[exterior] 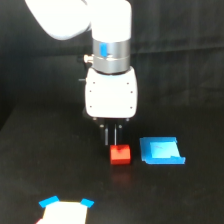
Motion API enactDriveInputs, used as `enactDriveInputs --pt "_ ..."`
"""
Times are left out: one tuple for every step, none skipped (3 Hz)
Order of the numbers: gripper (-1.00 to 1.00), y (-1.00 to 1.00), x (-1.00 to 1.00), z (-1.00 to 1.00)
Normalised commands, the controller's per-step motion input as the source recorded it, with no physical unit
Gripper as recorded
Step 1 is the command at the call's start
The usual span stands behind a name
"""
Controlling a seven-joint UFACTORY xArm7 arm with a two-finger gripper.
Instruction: Pick up the red object from the table
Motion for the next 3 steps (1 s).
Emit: enactDriveInputs --pt "1.0 0.97 0.03 -0.42" --pt "1.0 -0.86 0.16 -0.97" --pt "1.0 -0.76 -0.07 -0.3"
